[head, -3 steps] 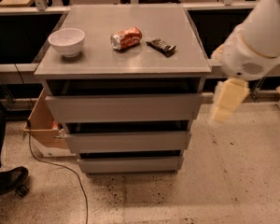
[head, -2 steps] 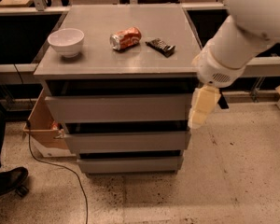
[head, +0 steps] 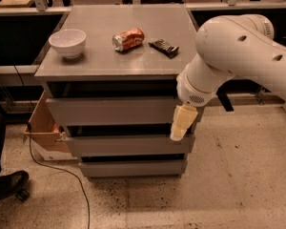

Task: Open top drawer

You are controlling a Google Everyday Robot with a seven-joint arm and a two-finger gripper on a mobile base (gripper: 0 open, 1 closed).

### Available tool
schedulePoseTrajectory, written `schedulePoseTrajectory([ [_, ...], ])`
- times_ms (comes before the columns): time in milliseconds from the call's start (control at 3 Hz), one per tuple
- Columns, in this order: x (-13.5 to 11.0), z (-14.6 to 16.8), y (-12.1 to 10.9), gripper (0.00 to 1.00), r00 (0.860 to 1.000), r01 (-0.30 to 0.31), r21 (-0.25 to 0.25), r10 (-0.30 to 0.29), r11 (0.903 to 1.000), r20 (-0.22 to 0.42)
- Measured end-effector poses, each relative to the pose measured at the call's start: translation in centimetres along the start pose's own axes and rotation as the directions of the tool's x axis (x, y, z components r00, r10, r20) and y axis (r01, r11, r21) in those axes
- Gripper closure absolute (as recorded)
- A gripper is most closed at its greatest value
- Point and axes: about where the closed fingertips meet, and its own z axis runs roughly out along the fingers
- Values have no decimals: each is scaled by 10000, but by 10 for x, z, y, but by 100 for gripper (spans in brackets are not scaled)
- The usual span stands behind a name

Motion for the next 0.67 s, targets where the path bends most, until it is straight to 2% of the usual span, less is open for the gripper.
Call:
schedulePoseTrajectory([
  [333,-1,2,11,0,9999,120,149,-121,9998,85],
  [667,-4,28,12,0,9989,271,306,-282,9992,376],
])
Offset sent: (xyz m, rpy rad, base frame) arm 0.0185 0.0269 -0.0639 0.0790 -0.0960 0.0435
